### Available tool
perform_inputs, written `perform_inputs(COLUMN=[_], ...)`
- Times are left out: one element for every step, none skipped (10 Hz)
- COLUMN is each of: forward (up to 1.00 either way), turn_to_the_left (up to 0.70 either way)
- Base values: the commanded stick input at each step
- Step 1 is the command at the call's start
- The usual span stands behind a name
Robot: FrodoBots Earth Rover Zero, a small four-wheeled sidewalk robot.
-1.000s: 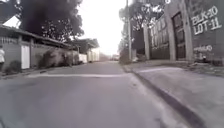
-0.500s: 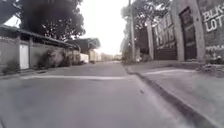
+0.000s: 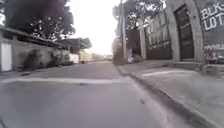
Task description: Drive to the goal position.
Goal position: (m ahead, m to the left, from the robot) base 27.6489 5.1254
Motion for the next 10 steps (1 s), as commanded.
perform_inputs(forward=[1.0,1.0,1.0,1.0,1.0,1.0,1.0,1.0,1.0,1.0], turn_to_the_left=[0.0,0.0,0.0,0.0,0.0,0.0,0.0,0.0,0.0,0.0])
